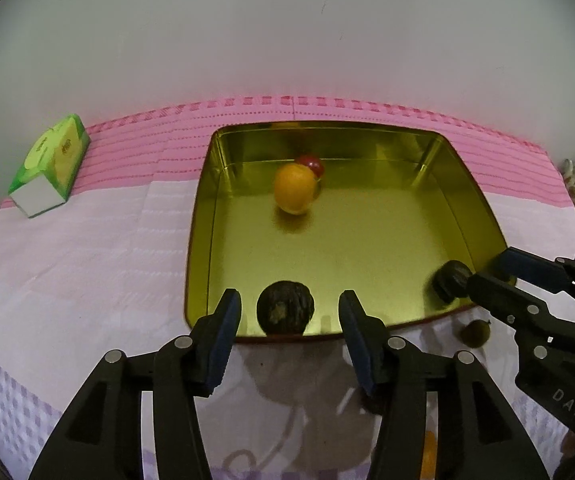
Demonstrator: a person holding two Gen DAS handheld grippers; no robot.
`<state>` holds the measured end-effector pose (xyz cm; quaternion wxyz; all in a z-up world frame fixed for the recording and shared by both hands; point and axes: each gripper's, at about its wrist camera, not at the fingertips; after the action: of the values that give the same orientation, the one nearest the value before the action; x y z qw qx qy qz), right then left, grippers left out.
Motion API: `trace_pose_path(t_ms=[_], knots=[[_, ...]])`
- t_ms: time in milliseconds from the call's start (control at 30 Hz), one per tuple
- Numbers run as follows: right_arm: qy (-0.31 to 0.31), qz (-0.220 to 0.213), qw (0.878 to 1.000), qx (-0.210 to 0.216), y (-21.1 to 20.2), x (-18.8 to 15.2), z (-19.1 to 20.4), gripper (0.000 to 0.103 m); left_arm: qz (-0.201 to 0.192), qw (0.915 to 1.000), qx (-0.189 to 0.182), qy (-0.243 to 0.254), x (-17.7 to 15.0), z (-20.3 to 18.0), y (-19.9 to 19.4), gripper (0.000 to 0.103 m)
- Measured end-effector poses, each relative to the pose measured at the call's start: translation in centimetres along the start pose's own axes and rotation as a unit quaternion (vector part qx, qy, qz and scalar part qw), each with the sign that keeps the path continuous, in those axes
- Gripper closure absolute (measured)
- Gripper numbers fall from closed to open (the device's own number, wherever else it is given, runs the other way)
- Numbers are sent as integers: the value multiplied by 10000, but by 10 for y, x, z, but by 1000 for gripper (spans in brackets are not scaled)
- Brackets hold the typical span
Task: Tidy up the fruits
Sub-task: 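Open both tools to drop the orange and tomato into the tin, then withdraw both tools from the tin back toward the loose fruits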
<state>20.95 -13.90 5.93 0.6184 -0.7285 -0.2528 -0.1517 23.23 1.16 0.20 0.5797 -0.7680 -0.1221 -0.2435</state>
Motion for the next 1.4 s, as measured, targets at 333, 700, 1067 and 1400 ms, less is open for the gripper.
trace_pose_path(t_ms=[333,700,1067,1400], knots=[[77,-118,9999,-54,-41,-36,-8,64,-176,9998,33,-49,-32,-1,-39,51],[150,68,9998,-89,-70,-110,-9,64,9,9999,151,-33,-106,-6,-55,51],[41,351,9994,14,-75,-170,8,64,139,9994,203,-223,-162,0,-63,51],[16,553,9984,95,-58,-174,17,61,205,9994,179,-217,-164,-3,-60,51]])
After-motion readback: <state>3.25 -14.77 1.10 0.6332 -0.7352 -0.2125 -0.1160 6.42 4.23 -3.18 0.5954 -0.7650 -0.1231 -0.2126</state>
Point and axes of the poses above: each gripper's, at about its wrist camera, not at the fingertips, and y roughly the way its jaws point, z to its left, x to its top, and after that the axes turned 11 degrees about -x, right-handed
